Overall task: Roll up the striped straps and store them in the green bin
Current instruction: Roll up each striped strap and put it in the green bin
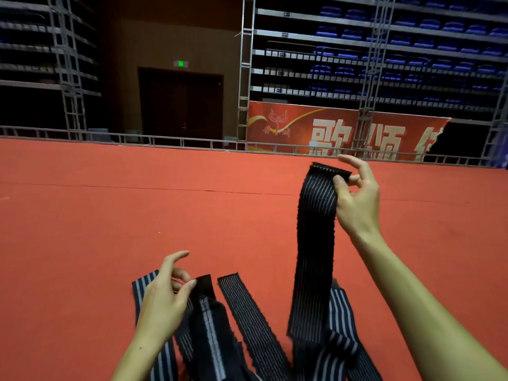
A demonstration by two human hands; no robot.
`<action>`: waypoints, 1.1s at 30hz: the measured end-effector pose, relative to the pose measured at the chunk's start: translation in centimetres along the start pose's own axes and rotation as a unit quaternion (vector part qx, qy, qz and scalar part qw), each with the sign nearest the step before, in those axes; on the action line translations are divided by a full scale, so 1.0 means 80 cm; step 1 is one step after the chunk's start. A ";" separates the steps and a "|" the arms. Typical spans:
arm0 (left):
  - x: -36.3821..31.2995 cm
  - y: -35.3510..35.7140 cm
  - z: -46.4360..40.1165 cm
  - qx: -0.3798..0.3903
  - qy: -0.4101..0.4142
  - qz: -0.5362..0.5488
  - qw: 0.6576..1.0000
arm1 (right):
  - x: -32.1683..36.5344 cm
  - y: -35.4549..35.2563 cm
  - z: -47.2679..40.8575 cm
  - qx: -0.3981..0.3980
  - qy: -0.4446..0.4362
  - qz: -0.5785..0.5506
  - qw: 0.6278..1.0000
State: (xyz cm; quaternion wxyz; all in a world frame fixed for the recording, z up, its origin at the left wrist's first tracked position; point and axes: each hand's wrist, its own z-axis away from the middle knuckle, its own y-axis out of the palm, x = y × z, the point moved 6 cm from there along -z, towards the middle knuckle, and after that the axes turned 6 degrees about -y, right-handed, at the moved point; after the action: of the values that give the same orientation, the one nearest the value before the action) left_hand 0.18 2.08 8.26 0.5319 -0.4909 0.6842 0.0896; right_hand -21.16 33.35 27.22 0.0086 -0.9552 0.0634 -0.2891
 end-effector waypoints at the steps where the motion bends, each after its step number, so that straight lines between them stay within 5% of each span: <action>1: -0.004 0.000 -0.002 0.002 -0.015 0.002 1.000 | 0.007 0.002 0.006 0.018 -0.004 -0.008 1.000; 15: -0.294 -0.063 0.048 0.103 0.179 0.256 0.945 | 0.155 -0.007 0.109 0.161 -0.009 -0.168 0.972; 33: -0.321 -0.168 0.202 0.081 0.158 0.304 0.936 | 0.303 -0.077 0.221 0.221 -0.030 -0.292 0.930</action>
State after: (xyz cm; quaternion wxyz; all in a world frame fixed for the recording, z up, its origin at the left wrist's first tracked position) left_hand 19.57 20.54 27.81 0.4023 -0.2229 0.8808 0.1124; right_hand 9.33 36.02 26.14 0.1367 -0.9135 -0.2841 -0.2571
